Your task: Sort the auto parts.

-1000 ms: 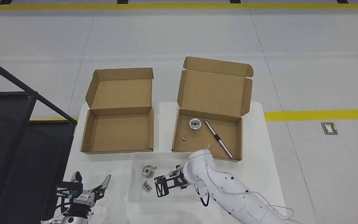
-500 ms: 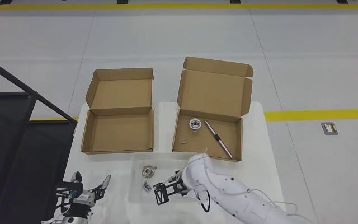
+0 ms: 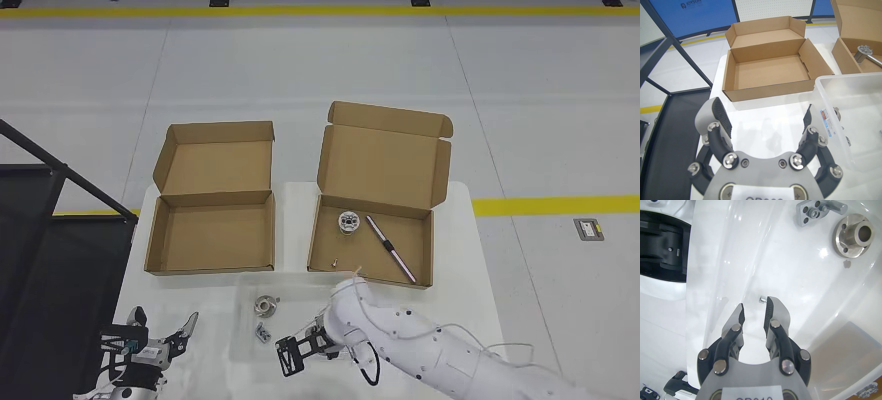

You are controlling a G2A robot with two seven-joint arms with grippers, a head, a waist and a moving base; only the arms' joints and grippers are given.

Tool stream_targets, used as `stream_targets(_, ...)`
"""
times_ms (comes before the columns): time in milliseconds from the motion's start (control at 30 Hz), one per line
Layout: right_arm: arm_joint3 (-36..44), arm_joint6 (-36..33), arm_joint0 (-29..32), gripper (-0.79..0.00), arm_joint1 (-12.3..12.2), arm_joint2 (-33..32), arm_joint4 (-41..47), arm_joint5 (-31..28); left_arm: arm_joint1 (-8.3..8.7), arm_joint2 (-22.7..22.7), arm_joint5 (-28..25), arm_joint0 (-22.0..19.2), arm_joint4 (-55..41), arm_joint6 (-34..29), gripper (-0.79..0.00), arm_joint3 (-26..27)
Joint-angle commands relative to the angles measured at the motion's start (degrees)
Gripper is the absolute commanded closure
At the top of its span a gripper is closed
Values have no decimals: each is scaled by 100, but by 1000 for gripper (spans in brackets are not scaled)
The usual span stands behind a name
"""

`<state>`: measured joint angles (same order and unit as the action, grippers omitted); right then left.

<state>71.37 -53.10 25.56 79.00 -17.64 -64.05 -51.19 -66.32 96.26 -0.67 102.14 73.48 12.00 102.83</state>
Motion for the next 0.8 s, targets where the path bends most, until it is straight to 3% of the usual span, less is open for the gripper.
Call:
stream_targets(0,-47,-28,-48,-265,28,27,120,29,0,0,0,0,0,0,-785,0)
stream_targets(200,-335,-163,-152,-246,158,139,298,164,0,0,0,0,0,0,-785,0)
stream_targets(267,-405,-214,-175,-280,215,147,372,214,0,0,0,0,0,0,-785,0)
stream_targets(333,-485,-216,-210,-391,257,124,415,264,0,0,0,0,0,0,-785,0)
stream_targets(367,-522,-222,-229,-751,270,101,424,310,0,0,0,0,0,0,-785,0)
stream_targets(400,-543,-224,-242,-785,276,72,427,366,0,0,0,0,0,0,-785,0)
stream_targets(767,-525,-197,-231,-785,276,67,403,405,0,0,0,0,0,0,-785,0)
